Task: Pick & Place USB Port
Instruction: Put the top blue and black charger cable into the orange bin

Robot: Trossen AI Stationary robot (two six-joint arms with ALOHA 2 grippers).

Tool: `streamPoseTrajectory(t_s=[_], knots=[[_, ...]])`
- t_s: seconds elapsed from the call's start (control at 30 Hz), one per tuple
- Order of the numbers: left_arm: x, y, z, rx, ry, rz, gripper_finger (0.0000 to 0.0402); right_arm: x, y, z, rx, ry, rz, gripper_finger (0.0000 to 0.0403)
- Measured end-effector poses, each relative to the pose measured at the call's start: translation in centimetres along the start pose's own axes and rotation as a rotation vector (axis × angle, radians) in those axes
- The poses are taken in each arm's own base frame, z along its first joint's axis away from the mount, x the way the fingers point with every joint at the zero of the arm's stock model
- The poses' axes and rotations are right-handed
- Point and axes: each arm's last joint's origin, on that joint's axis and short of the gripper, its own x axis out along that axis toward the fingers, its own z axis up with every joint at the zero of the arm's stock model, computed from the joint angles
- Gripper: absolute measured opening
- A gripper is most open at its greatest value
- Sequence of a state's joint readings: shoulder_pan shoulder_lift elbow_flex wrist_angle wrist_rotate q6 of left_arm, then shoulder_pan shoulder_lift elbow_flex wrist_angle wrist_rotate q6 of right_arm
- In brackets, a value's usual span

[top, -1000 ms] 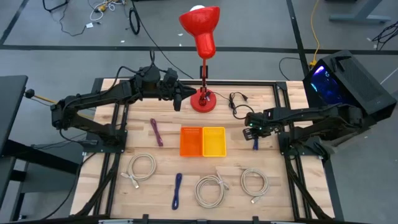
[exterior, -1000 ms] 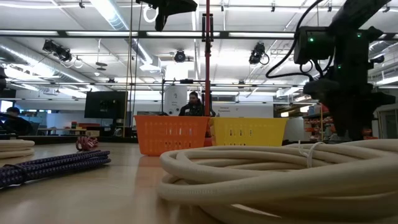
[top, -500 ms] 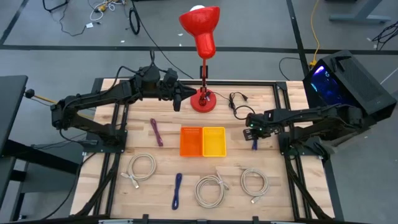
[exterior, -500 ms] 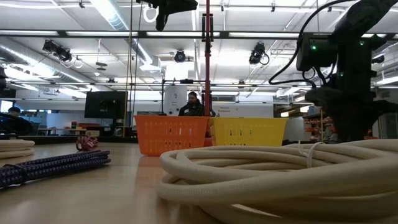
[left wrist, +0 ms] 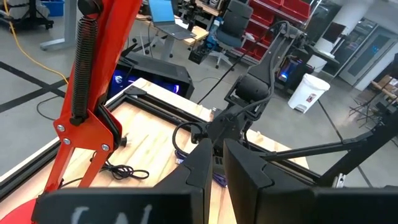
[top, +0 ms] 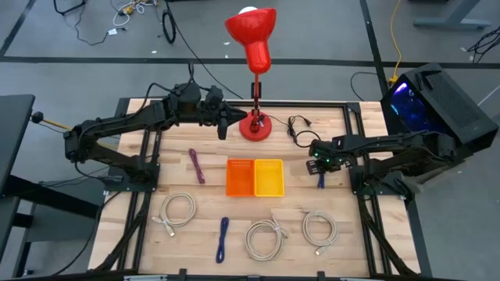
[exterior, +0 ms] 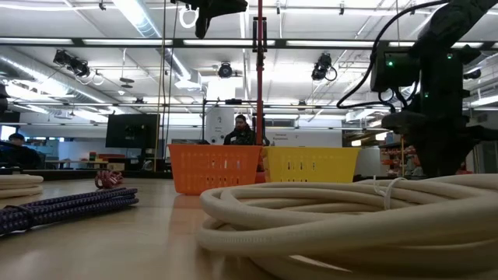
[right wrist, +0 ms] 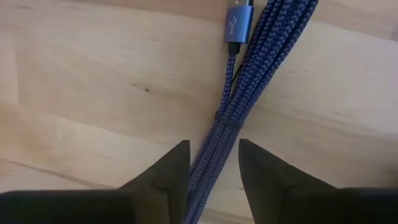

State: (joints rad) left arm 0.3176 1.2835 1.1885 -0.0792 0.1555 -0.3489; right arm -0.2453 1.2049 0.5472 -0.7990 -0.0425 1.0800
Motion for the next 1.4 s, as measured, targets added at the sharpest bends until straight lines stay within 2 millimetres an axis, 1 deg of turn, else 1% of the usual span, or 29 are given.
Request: streamPoseTrajectory(t_s=[0.13, 0.23, 0.3, 0.4, 0.43, 0.63, 0.8, 0.93, 1.03, 1.17, 1.27, 1.33, 1.4], knots=[[0.0, 0.0, 0.0, 0.005, 0.0, 0.0, 0.0048, 0.6, 0.3, 0.3, -0.035, 0.006, -0.002, 0.0123], [0.0, 0.0, 0.0, 0.005, 0.0, 0.0, 0.0048, 1.3, 0.8, 0.6, -0.055, 0.007, 0.002, 0.0105], [0.0, 0.0, 0.0, 0.004, 0.0, 0.0, 0.0048, 1.8, 0.9, 0.6, -0.066, 0.015, -0.02, 0.0082], [0.0, 0.0, 0.0, 0.001, 0.002, -0.006, 0.0048, 2.1, 1.1, 0.7, -0.117, 0.035, -0.021, 0.0026], [0.0, 0.0, 0.0, 0.001, 0.002, -0.006, 0.0048, 2.1, 1.1, 0.7, -0.133, 0.032, -0.018, 0.0017], [0.0, 0.0, 0.0, -0.006, 0.004, -0.01, 0.0048, 1.2, 1.4, 0.8, -0.138, -0.018, 0.024, 0.0011], [0.0, 0.0, 0.0, -0.005, 0.004, -0.01, 0.0048, -0.9, 2.5, 1.2, -0.158, -0.092, 0.089, 0.0011], [0.0, 0.0, 0.0, -0.005, 0.004, -0.01, 0.0048, -3.1, 3.8, 1.9, -0.183, -0.147, 0.138, 0.0011], [0.0, 0.0, 0.0, -0.005, 0.003, -0.008, 0.0048, -5.6, 5.3, 2.4, -0.228, -0.189, 0.2, 0.0011], [0.0, 0.2, 0.1, -0.006, 0.0, 0.001, 0.0048, -9.8, 7.0, 3.0, -0.312, -0.273, 0.25, 0.001], [-0.1, 0.5, 0.2, -0.008, -0.006, 0.013, 0.0048, -12.9, 7.8, 3.2, -0.358, -0.322, 0.299, 0.001], [-0.2, 0.9, 0.3, -0.006, -0.01, 0.024, 0.0048, -14.1, 8.3, 3.1, -0.382, -0.349, 0.329, 0.001], [-0.2, 1.3, 0.5, -0.003, -0.015, 0.038, 0.0048, -14.7, 8.6, 2.7, -0.399, -0.353, 0.354, 0.001]])
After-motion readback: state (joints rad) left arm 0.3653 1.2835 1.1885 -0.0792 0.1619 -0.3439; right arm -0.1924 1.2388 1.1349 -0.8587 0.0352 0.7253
